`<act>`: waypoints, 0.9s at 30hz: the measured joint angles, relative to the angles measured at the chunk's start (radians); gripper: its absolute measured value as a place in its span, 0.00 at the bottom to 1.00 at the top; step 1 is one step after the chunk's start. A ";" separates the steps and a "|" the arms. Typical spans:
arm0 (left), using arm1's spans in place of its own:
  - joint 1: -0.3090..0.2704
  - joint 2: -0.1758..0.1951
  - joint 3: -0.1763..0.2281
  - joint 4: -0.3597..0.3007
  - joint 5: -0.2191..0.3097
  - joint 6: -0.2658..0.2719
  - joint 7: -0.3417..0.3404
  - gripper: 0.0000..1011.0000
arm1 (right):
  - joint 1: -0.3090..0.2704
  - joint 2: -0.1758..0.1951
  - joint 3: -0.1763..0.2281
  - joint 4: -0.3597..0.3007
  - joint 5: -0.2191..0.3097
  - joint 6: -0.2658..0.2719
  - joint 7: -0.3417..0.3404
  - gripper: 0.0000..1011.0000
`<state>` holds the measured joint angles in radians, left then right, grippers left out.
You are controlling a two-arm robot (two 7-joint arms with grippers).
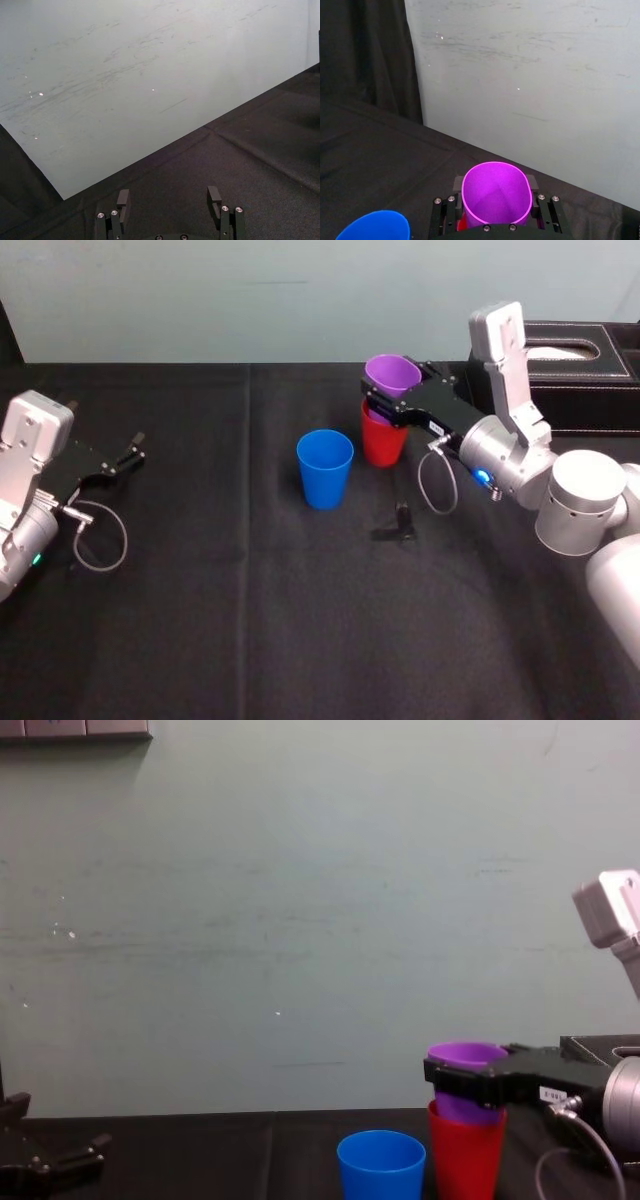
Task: Stack the three plastic cups sequentially using one hand.
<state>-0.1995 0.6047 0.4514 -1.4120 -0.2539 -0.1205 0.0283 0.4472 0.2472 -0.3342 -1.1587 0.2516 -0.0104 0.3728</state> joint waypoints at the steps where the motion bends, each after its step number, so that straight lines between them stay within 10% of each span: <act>1: 0.000 0.000 0.000 0.000 0.000 0.000 0.000 0.99 | 0.000 -0.001 -0.001 0.003 -0.001 -0.002 0.001 0.72; 20: 0.000 0.000 0.000 0.000 0.000 0.000 0.000 0.99 | 0.005 -0.011 -0.007 0.047 -0.024 -0.032 0.002 0.72; 27: 0.000 0.000 0.000 0.000 0.000 0.000 0.000 0.99 | 0.004 -0.011 -0.007 0.044 -0.021 -0.029 0.002 0.89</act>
<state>-0.1995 0.6047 0.4514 -1.4120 -0.2539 -0.1205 0.0283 0.4511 0.2366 -0.3408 -1.1148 0.2302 -0.0398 0.3745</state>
